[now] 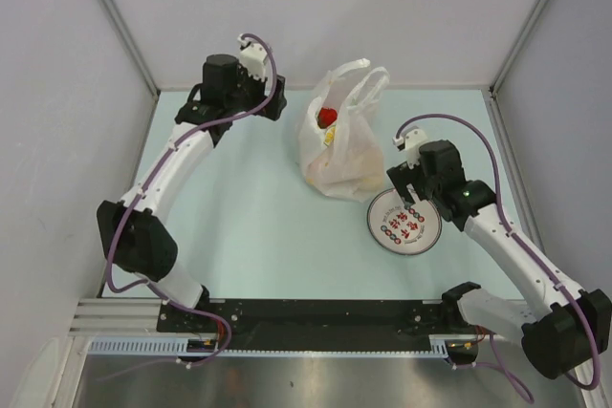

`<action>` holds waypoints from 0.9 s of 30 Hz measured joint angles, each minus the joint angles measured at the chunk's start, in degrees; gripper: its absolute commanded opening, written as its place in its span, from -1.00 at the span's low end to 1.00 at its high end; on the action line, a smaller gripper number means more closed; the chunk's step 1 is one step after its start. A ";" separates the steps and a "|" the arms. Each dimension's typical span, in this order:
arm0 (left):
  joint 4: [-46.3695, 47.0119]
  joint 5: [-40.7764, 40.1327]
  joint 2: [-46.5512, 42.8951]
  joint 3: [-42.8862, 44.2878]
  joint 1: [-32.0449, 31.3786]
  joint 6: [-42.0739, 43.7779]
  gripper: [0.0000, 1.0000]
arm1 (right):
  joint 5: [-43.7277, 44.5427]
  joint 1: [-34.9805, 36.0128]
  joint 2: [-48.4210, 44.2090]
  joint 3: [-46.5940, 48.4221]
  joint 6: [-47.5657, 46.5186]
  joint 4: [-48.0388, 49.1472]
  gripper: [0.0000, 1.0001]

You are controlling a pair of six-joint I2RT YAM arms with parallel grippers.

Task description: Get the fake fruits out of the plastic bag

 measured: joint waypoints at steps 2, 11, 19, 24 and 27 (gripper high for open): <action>0.09 3.52 0.92 2.43 0.00 0.50 0.99 | 0.24 0.09 0.04 0.15 0.76 -0.74 1.00; 2.01 10.21 9.51 22.40 -0.63 -0.02 0.96 | -6.05 2.84 -4.00 6.99 2.01 -1.44 0.86; 3.52 10.86 19.30 34.34 -4.52 -0.24 0.91 | -12.87 2.51 2.03 19.89 11.72 1.88 0.81; 2.99 12.15 24.13 36.04 -7.28 -0.39 0.79 | -14.47 2.51 8.61 24.37 16.85 4.87 0.75; 2.45 13.90 25.20 35.98 -7.91 -0.55 0.77 | -14.67 2.01 13.09 26.23 20.06 6.95 0.61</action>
